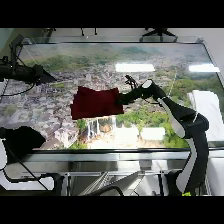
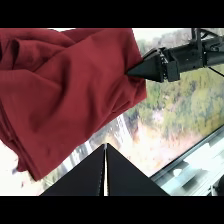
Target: Fold the shirts.
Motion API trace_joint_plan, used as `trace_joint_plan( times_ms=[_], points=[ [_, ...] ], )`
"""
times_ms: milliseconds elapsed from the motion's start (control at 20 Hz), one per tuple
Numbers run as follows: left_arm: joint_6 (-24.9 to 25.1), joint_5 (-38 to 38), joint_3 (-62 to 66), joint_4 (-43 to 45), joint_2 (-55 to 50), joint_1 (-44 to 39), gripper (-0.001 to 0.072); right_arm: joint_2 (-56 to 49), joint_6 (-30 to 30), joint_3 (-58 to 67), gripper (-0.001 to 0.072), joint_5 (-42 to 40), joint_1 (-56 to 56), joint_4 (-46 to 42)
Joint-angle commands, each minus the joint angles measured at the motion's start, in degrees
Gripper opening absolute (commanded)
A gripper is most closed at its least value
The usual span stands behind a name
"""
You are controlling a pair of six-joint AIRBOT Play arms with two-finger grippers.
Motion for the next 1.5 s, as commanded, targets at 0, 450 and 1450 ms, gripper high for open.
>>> trace_joint_plan(
  times_ms=[0,450,1450],
  points=[
    [0.1,0.0,0.0,0.0,0.0,0.0,0.0013,1.3,-2.6,2.8,0.0019,3.6,0.5,3.6],
    [0.1,-0.4,0.0,0.0,0.0,0.0,0.0013,26.1,20.8,17.2,0.0016,10.0,-15.5,-31.2],
    [0.0,-1.0,0.0,0.0,0.0,0.0,0.0013,39.5,37.7,-15.9,0.0017,27.5,-58.4,-52.3]
  ],
)
